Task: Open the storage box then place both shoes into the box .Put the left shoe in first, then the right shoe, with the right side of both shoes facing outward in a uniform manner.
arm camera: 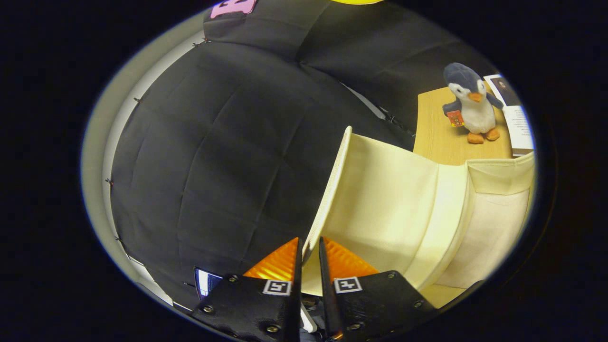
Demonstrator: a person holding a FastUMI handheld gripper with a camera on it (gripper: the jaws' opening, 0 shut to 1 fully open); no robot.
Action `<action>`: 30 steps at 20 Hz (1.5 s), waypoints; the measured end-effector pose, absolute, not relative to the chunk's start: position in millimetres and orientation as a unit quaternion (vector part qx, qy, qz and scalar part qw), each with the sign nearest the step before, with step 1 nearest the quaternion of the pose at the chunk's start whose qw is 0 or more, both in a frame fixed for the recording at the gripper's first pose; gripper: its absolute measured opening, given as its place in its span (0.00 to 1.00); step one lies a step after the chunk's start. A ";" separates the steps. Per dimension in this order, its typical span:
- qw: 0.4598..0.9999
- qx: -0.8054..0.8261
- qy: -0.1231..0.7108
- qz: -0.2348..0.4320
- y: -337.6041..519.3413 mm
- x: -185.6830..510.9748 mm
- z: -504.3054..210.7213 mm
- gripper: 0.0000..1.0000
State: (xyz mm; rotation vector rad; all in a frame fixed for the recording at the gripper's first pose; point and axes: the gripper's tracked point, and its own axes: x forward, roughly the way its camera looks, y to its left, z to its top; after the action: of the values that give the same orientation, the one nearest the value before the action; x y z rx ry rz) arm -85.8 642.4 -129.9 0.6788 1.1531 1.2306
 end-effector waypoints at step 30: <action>0.831 0.158 0.409 0.342 322.2 12.3 -189.0 0.94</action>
State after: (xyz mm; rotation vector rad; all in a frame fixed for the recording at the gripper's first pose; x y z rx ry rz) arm 12.3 322.2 -189.0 0.3353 0.8675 0.7249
